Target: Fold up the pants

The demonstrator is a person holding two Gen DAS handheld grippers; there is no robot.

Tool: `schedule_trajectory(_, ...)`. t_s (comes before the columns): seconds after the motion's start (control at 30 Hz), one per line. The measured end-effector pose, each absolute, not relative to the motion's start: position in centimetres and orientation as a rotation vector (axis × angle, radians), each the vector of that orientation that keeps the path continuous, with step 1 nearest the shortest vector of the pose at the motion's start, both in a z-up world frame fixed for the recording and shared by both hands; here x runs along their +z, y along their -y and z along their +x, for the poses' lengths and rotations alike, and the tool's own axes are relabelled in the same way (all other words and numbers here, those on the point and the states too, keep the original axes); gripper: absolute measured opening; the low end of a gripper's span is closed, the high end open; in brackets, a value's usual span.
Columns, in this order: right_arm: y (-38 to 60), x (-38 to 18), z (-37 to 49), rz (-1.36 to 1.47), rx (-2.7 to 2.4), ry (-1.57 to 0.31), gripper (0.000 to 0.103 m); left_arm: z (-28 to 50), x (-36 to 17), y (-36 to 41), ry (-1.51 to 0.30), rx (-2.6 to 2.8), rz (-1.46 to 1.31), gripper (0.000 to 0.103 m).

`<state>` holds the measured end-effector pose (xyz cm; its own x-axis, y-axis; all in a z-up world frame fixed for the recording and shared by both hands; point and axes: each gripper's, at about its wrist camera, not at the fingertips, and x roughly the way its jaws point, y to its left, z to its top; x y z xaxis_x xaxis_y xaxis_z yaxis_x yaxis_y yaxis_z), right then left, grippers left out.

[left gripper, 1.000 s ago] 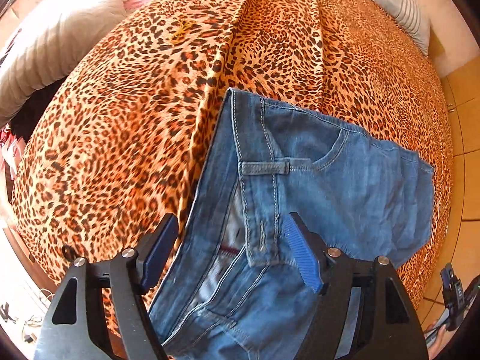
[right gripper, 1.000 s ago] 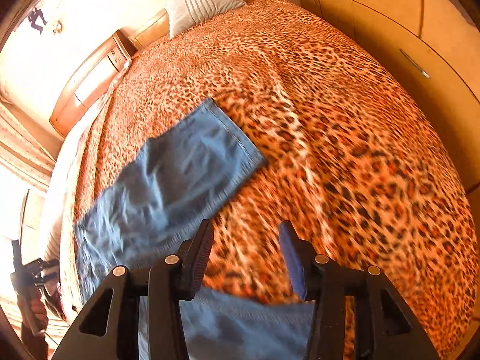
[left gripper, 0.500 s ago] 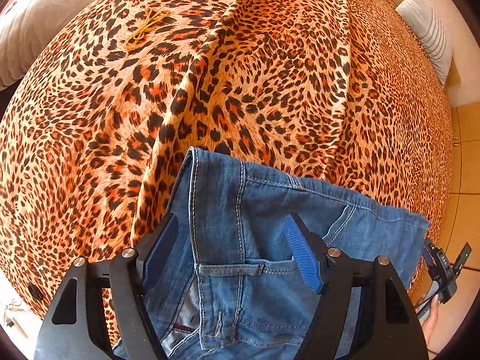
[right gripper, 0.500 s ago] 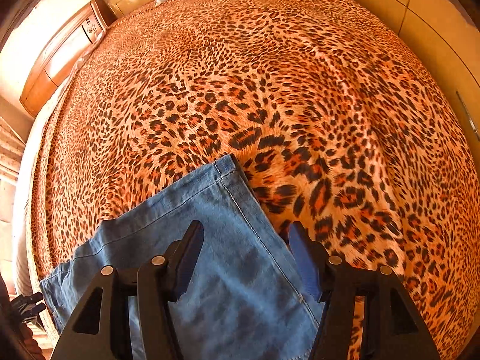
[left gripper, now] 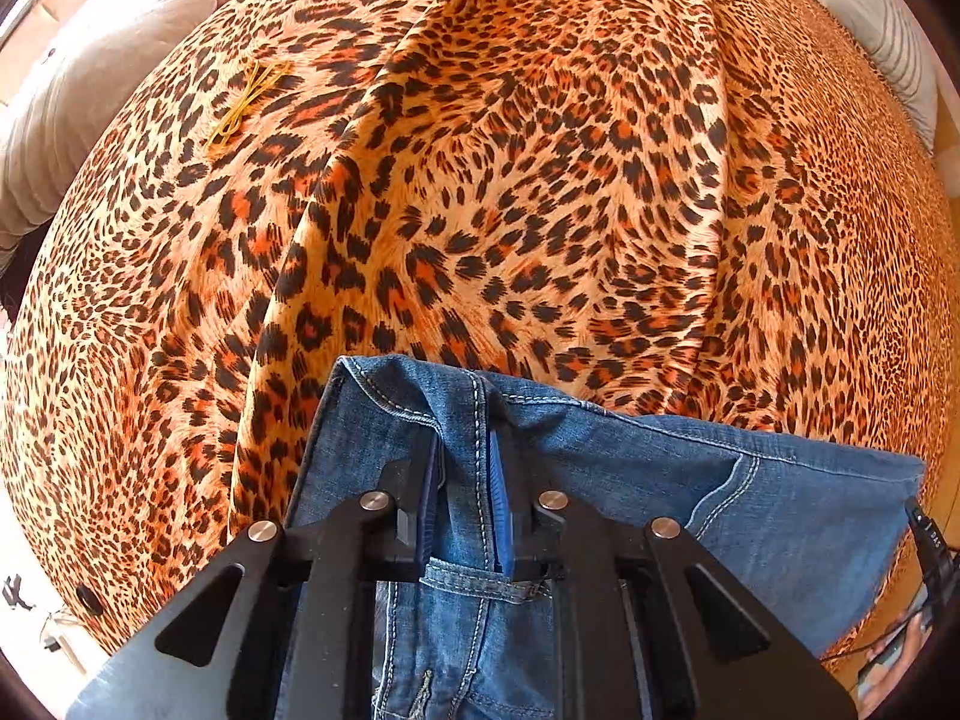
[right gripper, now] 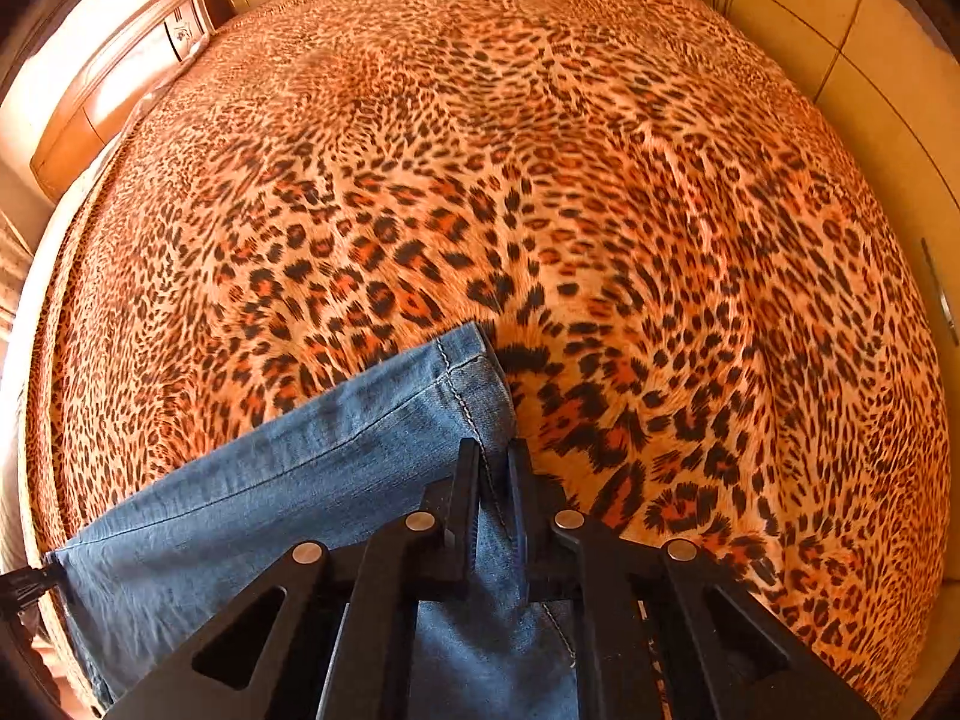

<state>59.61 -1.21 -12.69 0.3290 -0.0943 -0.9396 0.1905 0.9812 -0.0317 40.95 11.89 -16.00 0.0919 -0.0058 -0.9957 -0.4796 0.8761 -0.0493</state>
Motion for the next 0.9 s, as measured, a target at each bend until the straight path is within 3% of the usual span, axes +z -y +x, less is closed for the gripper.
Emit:
schedule_trajectory(0.03,1.0,-12.8,59.6,0.072,-0.197,-1.215,0.023,40.8,-15.7,-12.1,-1.452,0.351,-0.424,0.014)
schedule_trajectory(0.1,1.7,-12.7,58.9,0.136,-0.179,-1.221,0.025,40.1,-14.2,-12.9,-1.444,0.302,-0.488,0.017)
schedule_trajectory(0.13,2.4,-12.2,58.3,0.187,-0.159,-1.208,0.031,39.3,-13.5,-13.5,-1.427,0.282,-0.524,0.019)
schedule_trajectory(0.17,3.2,-11.5,57.3,0.239,-0.141,-1.183,0.036,38.2,-12.7,-14.1,-1.409,0.267,-0.551,0.029)
schedule_trajectory(0.2,4.1,-10.8,56.0,0.293,-0.120,-1.161,0.051,37.0,-12.1,-14.3,-1.397,0.260,-0.559,0.043)
schedule_trajectory(0.23,5.0,-10.2,54.6,0.333,-0.112,-1.147,0.059,35.8,-11.6,-14.3,-1.394,0.252,-0.558,0.050)
schedule_trajectory(0.27,5.8,-9.9,52.9,0.355,-0.124,-1.140,0.060,34.5,-11.4,-14.0,-1.393,0.238,-0.557,0.057)
schedule_trajectory(0.47,6.6,-11.9,47.4,0.351,-0.153,-1.214,0.058,31.6,-14.5,-11.6,-1.475,0.197,-0.534,0.056)
schedule_trajectory(0.5,6.0,-12.3,47.2,0.330,-0.144,-1.221,0.044,31.8,-15.2,-10.9,-1.498,0.198,-0.522,0.042)
schedule_trajectory(0.53,5.3,-12.4,47.1,0.282,-0.141,-1.221,0.015,32.0,-15.6,-10.2,-1.523,0.198,-0.503,0.029)
schedule_trajectory(0.57,4.4,-12.6,47.0,0.224,-0.127,-1.230,0.015,32.0,-16.1,-9.4,-1.551,0.206,-0.477,0.014)
schedule_trajectory(0.7,4.1,-10.7,46.1,0.146,-0.146,-1.161,0.015,31.9,-16.3,-7.9,-1.526,0.249,-0.392,0.014)
schedule_trajectory(0.8,7.1,-12.8,45.2,0.238,-0.220,-1.241,0.019,33.5,-17.1,-5.1,-1.533,0.265,-0.370,0.014)
schedule_trajectory(0.9,6.9,-11.0,43.8,0.255,-0.216,-1.186,0.027,32.9,-15.3,-6.2,-1.530,0.218,-0.412,0.014)
